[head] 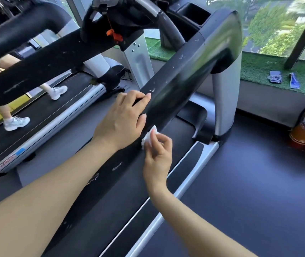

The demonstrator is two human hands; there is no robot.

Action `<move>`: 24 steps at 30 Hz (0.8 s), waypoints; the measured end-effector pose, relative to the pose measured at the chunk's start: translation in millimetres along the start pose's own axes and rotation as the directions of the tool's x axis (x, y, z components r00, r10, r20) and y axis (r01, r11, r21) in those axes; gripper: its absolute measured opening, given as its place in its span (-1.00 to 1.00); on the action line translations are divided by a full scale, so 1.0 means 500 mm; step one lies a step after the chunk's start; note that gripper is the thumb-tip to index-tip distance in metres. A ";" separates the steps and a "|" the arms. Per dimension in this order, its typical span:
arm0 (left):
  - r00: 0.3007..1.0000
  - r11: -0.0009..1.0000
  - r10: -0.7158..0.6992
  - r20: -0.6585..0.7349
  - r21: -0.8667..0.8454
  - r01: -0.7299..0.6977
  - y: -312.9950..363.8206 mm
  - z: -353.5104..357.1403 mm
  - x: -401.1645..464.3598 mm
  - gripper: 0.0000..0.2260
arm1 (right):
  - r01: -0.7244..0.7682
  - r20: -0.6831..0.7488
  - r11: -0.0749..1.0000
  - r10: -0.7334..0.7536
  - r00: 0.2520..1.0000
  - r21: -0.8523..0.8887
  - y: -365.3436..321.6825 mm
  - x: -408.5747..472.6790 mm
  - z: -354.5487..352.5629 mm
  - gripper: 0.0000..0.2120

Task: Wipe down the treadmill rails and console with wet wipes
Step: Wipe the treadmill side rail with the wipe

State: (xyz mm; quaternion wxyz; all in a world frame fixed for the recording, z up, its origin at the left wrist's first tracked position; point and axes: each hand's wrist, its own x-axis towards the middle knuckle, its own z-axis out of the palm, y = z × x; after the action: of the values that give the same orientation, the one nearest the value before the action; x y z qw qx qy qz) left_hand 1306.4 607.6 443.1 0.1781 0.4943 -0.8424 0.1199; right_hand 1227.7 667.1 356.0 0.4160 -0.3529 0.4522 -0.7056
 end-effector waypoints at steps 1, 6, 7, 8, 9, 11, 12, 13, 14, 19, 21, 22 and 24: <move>1.000 1.000 0.000 0.000 0.004 0.000 0.000 0.001 0.000 -0.57 | 0.010 0.013 1.000 -0.010 1.000 0.011 0.006 -0.019 0.002 -0.81; 1.000 1.000 0.008 -0.003 0.005 -0.008 0.000 0.002 0.000 -0.57 | -0.244 -0.150 0.967 0.231 0.961 -0.074 0.029 0.102 -0.019 -0.82; 1.000 1.000 0.004 -0.003 0.004 -0.004 0.001 0.002 0.000 -0.57 | -0.313 -0.166 0.947 0.297 0.940 -0.075 0.039 0.136 -0.028 -0.81; 1.000 1.000 0.001 -0.004 0.004 -0.001 0.002 0.001 -0.001 -0.57 | -0.365 -0.171 0.928 0.349 0.921 -0.072 0.048 0.163 -0.035 -0.79; 1.000 1.000 0.001 -0.005 0.003 -0.001 0.002 0.001 -0.001 -0.57 | -0.403 -0.163 0.913 0.389 0.907 -0.067 0.059 0.182 -0.038 -0.77; 1.000 1.000 0.004 -0.005 0.003 -0.004 0.003 0.001 -0.001 -0.57 | -0.460 -0.135 0.887 0.452 0.882 -0.036 0.075 0.195 -0.038 -0.79; 1.000 1.000 0.005 -0.004 0.004 -0.005 0.003 0.000 0.000 -0.57 | -0.484 -0.123 0.875 0.478 0.869 -0.016 0.080 0.189 -0.037 -0.81; 1.000 1.000 0.007 -0.003 0.005 -0.007 0.002 0.000 0.000 -0.57 | -0.498 -0.117 0.867 0.494 0.861 -0.008 0.083 0.180 -0.035 -0.82; 1.000 1.000 0.007 -0.001 0.003 -0.007 0.002 0.000 0.000 -0.57 | -0.509 -0.109 0.861 0.505 0.856 -0.009 0.084 0.165 -0.033 -0.82; 1.000 1.000 0.013 0.005 -0.019 -0.013 0.003 0.000 0.002 -0.56 | -0.534 -0.064 0.846 0.532 0.844 -0.013 0.061 0.083 -0.034 -0.85; 1.000 1.000 0.007 0.010 -0.023 -0.007 0.005 -0.001 0.003 -0.56 | -0.512 -0.006 0.859 0.512 0.859 0.002 0.023 0.060 -0.042 -0.91; 1.000 1.000 -0.001 0.016 -0.023 0.001 0.006 -0.002 0.003 -0.57 | -0.488 0.040 0.873 0.487 0.873 0.019 0.001 0.052 -0.047 -0.89; 0.999 1.000 0.016 0.030 -0.026 -0.015 0.006 -0.009 0.000 -0.58 | -0.441 0.111 0.896 0.434 0.894 0.046 -0.040 0.042 -0.061 -0.81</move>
State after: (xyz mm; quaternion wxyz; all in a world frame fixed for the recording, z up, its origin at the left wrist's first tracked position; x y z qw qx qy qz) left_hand 1304.5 610.8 446.9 0.1708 0.4870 -0.8503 0.1029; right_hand 1187.1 663.7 366.7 0.5976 -0.2616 0.4743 -0.5912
